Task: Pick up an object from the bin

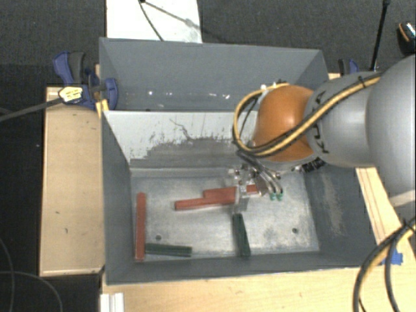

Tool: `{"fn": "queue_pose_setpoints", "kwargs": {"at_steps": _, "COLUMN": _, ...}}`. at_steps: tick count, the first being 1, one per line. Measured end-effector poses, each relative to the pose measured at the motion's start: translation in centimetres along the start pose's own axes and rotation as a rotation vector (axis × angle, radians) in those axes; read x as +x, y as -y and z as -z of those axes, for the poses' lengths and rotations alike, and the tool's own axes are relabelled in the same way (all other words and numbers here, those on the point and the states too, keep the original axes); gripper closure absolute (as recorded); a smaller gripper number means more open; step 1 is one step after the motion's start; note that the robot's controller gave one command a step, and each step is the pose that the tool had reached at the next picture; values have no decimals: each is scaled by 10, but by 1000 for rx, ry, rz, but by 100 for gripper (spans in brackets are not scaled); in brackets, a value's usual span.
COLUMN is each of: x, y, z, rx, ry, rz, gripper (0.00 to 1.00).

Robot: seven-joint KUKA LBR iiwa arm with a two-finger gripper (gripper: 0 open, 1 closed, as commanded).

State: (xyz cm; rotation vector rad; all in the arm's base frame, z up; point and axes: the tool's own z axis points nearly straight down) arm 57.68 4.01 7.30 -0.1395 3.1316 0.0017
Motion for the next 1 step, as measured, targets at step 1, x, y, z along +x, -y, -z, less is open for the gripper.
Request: {"fn": "queue_pose_setpoints", "kwargs": {"at_steps": 1, "x": -11, "y": 31, "z": 156, "rx": 2, "ry": 5, "rz": -3, "gripper": 100}}
